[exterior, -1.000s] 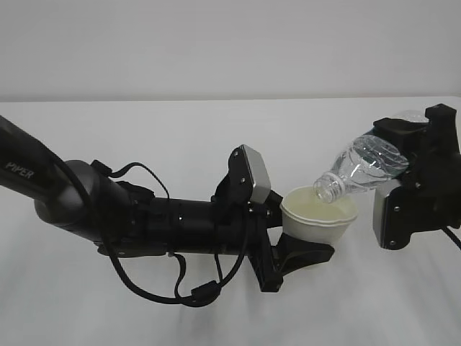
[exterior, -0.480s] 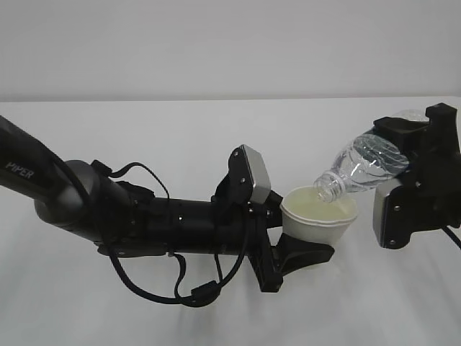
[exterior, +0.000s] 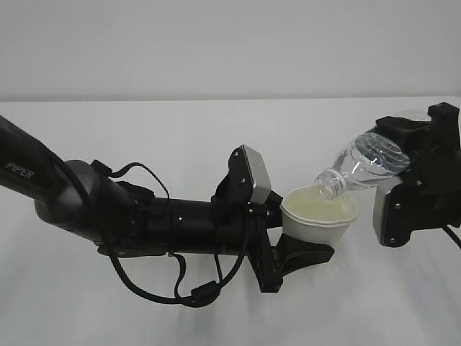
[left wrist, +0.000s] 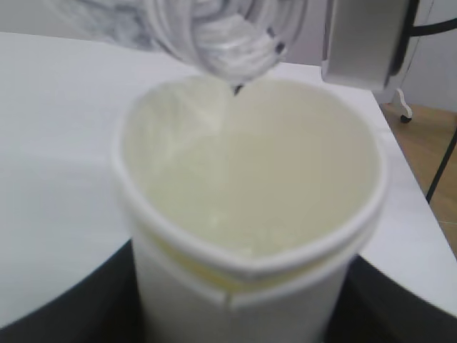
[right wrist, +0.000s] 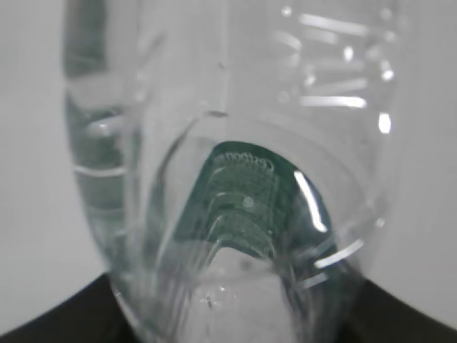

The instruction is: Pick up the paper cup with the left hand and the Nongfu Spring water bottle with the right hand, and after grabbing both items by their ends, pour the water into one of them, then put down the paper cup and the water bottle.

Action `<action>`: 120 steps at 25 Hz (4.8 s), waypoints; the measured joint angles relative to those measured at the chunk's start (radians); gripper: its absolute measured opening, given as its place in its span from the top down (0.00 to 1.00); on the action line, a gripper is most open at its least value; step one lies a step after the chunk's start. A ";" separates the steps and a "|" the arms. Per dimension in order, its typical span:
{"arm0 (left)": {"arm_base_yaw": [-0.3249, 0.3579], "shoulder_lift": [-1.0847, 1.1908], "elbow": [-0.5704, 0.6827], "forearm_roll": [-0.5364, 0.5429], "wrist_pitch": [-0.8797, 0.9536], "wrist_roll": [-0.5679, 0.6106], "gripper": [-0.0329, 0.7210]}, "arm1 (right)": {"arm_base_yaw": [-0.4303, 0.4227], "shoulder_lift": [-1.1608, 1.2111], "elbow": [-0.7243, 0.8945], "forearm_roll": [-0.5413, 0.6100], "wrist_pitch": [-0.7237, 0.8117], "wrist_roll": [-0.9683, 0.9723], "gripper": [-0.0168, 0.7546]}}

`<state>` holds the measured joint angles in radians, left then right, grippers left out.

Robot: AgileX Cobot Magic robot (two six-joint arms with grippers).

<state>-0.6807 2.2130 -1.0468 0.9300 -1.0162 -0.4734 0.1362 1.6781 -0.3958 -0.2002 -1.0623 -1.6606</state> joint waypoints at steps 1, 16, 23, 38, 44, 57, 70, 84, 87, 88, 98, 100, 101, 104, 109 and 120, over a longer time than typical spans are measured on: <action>0.000 0.000 0.000 0.000 0.000 0.000 0.36 | 0.000 0.000 0.000 0.002 0.000 0.003 0.50; 0.000 0.000 0.000 -0.029 0.002 0.000 0.36 | 0.000 0.000 0.000 0.008 -0.007 0.064 0.50; 0.000 0.000 0.000 -0.058 0.002 0.000 0.36 | 0.000 0.000 0.000 0.008 -0.021 0.142 0.50; 0.000 0.000 0.000 -0.099 0.005 0.000 0.36 | 0.000 0.000 0.000 0.017 -0.057 0.407 0.50; 0.000 0.000 0.000 -0.146 0.002 0.000 0.36 | 0.000 0.000 0.002 0.050 -0.059 0.527 0.50; 0.018 0.000 0.000 -0.175 -0.014 0.026 0.36 | 0.000 0.000 0.002 0.053 -0.061 0.816 0.50; 0.082 0.000 0.000 -0.179 -0.014 0.052 0.36 | 0.000 0.000 0.002 0.047 -0.061 1.144 0.50; 0.156 0.000 0.000 -0.168 -0.041 0.059 0.38 | 0.000 0.000 0.002 0.043 -0.061 1.396 0.50; 0.160 0.000 0.000 -0.161 -0.041 0.059 0.38 | 0.000 0.000 0.002 0.043 -0.061 1.424 0.50; 0.163 0.000 0.000 -0.160 -0.041 0.059 0.38 | 0.000 0.000 0.002 0.043 -0.061 1.433 0.50; 0.197 0.000 0.000 -0.149 -0.041 0.059 0.38 | 0.000 0.125 -0.083 0.045 -0.061 1.550 0.50; 0.203 0.000 0.000 -0.142 -0.041 0.059 0.38 | 0.000 0.150 -0.097 0.045 -0.061 1.568 0.50; 0.206 0.000 0.000 -0.140 -0.041 0.059 0.38 | 0.000 0.162 -0.104 0.045 -0.061 1.578 0.50; 0.212 0.000 0.000 -0.136 -0.041 0.059 0.38 | 0.000 0.195 -0.119 0.047 -0.061 1.593 0.50; 0.225 0.000 0.004 -0.134 -0.041 0.059 0.38 | 0.000 0.259 -0.157 0.050 -0.061 1.605 0.50; 0.244 0.000 0.004 -0.131 -0.041 0.059 0.38 | 0.000 0.419 -0.262 0.067 -0.061 1.623 0.50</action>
<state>-0.4367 2.2130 -1.0430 0.7987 -1.0572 -0.4144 0.1362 2.0967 -0.6579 -0.1329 -1.1233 -0.0380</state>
